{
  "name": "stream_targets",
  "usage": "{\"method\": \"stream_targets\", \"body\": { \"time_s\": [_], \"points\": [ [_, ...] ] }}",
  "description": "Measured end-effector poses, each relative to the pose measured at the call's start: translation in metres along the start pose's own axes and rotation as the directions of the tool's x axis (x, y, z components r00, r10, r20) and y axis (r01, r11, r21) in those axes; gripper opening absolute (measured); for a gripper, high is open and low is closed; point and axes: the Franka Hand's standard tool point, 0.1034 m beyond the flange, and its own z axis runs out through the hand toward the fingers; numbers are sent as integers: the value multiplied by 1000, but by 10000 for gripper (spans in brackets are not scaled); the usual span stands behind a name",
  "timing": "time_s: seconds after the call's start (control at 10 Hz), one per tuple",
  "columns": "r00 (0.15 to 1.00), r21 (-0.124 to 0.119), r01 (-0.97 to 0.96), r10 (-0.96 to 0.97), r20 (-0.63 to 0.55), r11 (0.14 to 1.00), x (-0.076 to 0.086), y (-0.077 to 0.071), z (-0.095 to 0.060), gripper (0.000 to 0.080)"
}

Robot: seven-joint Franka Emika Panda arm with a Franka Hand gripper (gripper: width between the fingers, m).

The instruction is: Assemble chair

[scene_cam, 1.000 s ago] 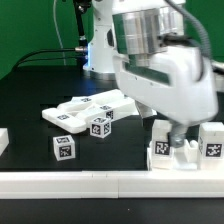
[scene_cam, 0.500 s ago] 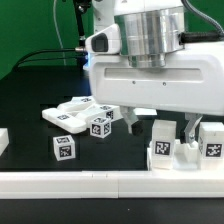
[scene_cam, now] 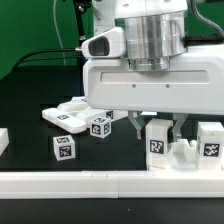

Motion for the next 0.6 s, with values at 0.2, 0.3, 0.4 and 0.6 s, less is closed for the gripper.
{"method": "stream_targets", "body": {
  "time_s": [0.2,0.3,0.4,0.6],
  "points": [
    [952,1,-304,304,-5,953,2,-3,0,282],
    [867,2,-498,498,-6,867,2,-3,0,282],
    [737,8,-676,676,6,737,2,-2,1,282],
    [486,10,-874,873,45,486,3,2,1,282]
  ]
}}
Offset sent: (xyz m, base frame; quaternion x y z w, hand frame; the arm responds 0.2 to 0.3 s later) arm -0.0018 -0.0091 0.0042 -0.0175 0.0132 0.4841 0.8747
